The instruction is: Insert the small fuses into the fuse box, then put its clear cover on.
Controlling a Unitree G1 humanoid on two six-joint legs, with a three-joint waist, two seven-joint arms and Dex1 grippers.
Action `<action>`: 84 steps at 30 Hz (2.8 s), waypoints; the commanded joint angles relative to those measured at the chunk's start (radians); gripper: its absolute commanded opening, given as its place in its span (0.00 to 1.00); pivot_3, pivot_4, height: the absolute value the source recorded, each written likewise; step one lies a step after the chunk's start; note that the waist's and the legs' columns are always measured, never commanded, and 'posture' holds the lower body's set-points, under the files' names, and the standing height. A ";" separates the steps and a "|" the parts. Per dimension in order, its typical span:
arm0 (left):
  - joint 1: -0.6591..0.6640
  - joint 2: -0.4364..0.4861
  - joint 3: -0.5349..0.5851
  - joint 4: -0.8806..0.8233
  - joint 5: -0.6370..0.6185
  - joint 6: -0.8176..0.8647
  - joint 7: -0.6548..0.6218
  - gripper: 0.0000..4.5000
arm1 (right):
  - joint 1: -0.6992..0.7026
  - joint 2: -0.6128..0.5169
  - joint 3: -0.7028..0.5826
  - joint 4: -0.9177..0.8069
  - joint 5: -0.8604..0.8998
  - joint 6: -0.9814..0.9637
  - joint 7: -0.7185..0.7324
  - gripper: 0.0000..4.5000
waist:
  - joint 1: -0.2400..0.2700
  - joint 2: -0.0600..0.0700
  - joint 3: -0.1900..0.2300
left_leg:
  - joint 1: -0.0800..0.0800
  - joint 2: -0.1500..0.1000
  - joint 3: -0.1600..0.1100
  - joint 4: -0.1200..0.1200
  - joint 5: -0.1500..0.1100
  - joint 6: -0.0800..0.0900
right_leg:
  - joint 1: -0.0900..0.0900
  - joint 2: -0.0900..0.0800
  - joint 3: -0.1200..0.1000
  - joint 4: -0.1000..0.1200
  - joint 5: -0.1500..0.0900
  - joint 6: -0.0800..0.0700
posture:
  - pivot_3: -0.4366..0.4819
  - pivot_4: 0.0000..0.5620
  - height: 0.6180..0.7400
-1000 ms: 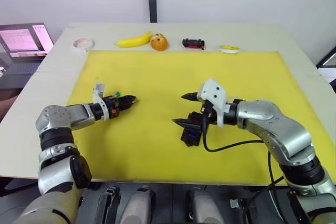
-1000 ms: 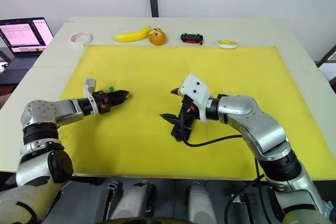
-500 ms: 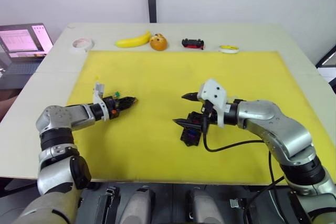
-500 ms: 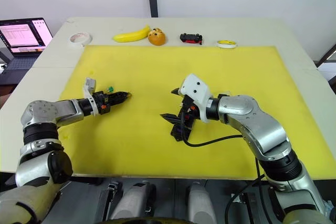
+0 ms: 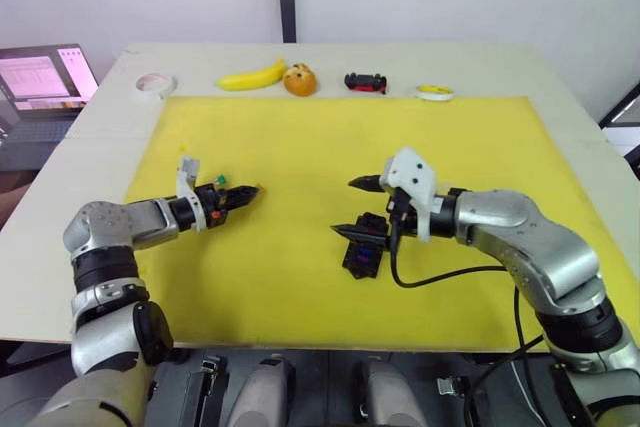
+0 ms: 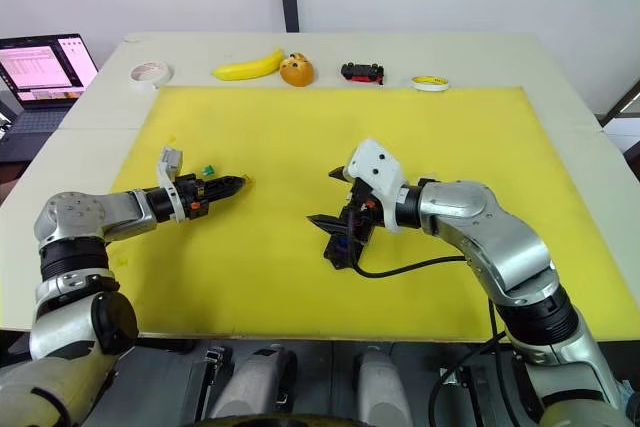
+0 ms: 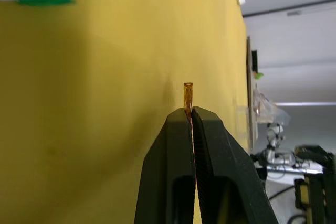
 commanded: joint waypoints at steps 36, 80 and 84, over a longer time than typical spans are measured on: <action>-0.020 -0.035 -0.130 -0.433 -0.627 0.021 0.051 0.00 | -0.028 0.236 -0.266 0.001 1.055 0.148 -0.736 0.72 | -0.028 0.000 0.000 | -0.001 0.001 0.003 -0.012 0.004 0.002 | -0.009 0.001 0.003 0.001 0.000 0.000 | 0.48 0.27 1.00; 0.049 0.076 -0.333 -0.457 -0.911 -0.215 0.198 0.00 | -0.010 0.132 -0.186 0.001 1.164 0.010 -0.790 0.52 | -0.027 0.000 0.000 | -0.002 0.001 0.004 -0.012 0.004 0.004 | -0.009 0.003 0.003 0.001 0.000 0.000 | 0.48 0.27 1.00; 0.054 0.081 -0.343 -0.462 -0.918 -0.225 0.200 0.00 | -0.015 0.133 -0.187 0.004 1.175 0.002 -0.794 0.52 | -0.027 0.000 0.000 | -0.002 0.001 0.004 -0.012 0.004 0.004 | -0.009 0.003 0.003 0.001 0.000 0.000 | 0.48 0.27 1.00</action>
